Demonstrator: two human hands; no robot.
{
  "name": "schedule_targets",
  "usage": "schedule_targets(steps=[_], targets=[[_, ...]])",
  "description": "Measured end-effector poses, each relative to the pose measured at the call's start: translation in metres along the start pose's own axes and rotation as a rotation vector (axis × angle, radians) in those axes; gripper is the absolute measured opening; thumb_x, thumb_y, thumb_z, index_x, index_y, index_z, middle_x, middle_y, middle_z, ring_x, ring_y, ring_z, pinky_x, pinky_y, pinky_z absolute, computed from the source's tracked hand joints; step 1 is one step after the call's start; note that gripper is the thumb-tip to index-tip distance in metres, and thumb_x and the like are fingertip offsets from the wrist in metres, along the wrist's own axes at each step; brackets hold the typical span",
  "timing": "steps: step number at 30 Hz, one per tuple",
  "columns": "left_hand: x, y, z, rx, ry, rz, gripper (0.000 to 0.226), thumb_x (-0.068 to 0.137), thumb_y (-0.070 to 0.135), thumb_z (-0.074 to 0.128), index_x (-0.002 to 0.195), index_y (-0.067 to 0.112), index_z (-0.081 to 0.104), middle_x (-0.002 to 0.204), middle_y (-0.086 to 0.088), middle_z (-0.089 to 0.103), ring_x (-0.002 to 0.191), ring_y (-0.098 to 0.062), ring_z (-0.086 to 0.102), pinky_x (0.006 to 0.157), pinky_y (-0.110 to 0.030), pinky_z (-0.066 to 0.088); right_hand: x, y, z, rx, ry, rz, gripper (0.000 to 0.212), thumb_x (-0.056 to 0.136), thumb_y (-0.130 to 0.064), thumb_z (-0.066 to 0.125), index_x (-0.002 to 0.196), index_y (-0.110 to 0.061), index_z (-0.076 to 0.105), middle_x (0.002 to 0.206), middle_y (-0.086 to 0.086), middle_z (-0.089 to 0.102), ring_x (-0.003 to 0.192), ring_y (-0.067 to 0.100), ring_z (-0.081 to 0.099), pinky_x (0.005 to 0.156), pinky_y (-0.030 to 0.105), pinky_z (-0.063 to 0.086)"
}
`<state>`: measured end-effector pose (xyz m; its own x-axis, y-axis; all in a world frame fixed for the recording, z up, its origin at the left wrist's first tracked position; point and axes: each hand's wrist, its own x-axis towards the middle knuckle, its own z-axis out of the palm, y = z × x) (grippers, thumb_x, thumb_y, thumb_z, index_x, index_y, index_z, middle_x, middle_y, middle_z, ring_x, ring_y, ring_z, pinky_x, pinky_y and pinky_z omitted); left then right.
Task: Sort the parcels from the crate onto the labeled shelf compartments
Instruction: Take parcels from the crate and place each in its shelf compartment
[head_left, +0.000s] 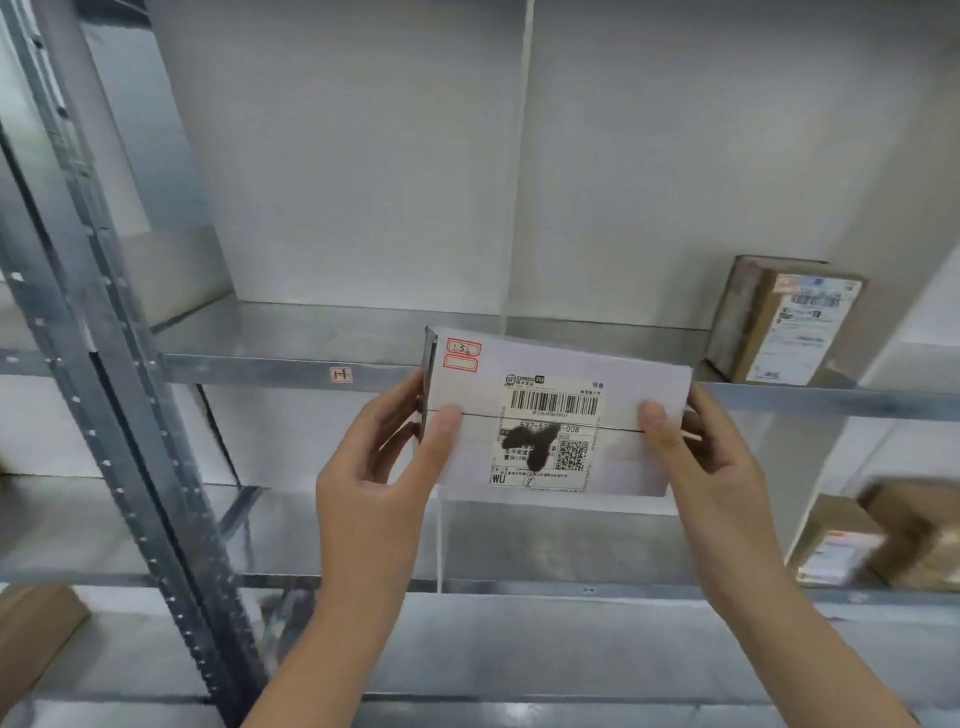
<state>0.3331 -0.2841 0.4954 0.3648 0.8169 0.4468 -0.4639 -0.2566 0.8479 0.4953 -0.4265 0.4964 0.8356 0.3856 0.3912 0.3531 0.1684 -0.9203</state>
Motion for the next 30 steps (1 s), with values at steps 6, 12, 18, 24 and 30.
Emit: schedule_targets(steps=[6, 12, 18, 24, 30], targets=[[-0.018, -0.035, 0.043, -0.117, -0.146, -0.143, 0.041, 0.076, 0.031, 0.072, 0.116, 0.022, 0.070, 0.111, 0.011, 0.074, 0.107, -0.007, 0.068, 0.090, -0.017, 0.053, -0.022, 0.012, -0.058, -0.115, 0.197, 0.049, 0.046, 0.077, -0.055, 0.068, 0.121, -0.043, 0.065, 0.110, -0.009, 0.071, 0.105, 0.011, 0.065, 0.087, 0.030, 0.050], [-0.062, -0.047, 0.098, -0.228, -0.286, -0.250, 0.040, 0.077, 0.027, 0.071, 0.116, 0.018, 0.070, 0.111, 0.011, 0.074, 0.109, -0.004, 0.066, 0.090, -0.015, 0.052, -0.049, 0.000, -0.130, -0.245, 0.339, 0.067, 0.042, 0.082, -0.048, 0.066, 0.124, -0.039, 0.064, 0.115, -0.012, 0.071, 0.106, 0.009, 0.065, 0.089, 0.028, 0.054], [-0.094, -0.040, 0.166, -0.245, -0.388, -0.250, 0.031, 0.083, 0.020, 0.072, 0.114, 0.023, 0.071, 0.111, 0.013, 0.073, 0.108, -0.002, 0.066, 0.088, -0.013, 0.051, -0.060, -0.012, -0.205, -0.257, 0.435, 0.052, 0.043, 0.083, -0.051, 0.066, 0.125, -0.043, 0.063, 0.114, -0.010, 0.071, 0.108, 0.014, 0.065, 0.093, 0.041, 0.055], [-0.137, -0.033, 0.244, -0.216, -0.431, -0.226, 0.031, 0.085, 0.019, 0.071, 0.115, 0.021, 0.070, 0.112, 0.012, 0.073, 0.109, -0.005, 0.067, 0.085, -0.014, 0.053, -0.056, -0.007, -0.297, -0.278, 0.452, 0.041, 0.046, 0.084, -0.056, 0.064, 0.129, -0.048, 0.057, 0.119, -0.011, 0.068, 0.110, 0.016, 0.063, 0.094, 0.044, 0.055], [-0.189, -0.022, 0.326, -0.204, -0.445, -0.180, 0.033, 0.082, 0.022, 0.071, 0.115, 0.021, 0.070, 0.109, 0.013, 0.074, 0.106, -0.003, 0.067, 0.078, -0.010, 0.053, -0.050, -0.010, -0.395, -0.231, 0.471, 0.028, 0.044, 0.087, -0.051, 0.063, 0.130, -0.044, 0.057, 0.121, -0.013, 0.066, 0.111, 0.012, 0.063, 0.093, 0.036, 0.055]])
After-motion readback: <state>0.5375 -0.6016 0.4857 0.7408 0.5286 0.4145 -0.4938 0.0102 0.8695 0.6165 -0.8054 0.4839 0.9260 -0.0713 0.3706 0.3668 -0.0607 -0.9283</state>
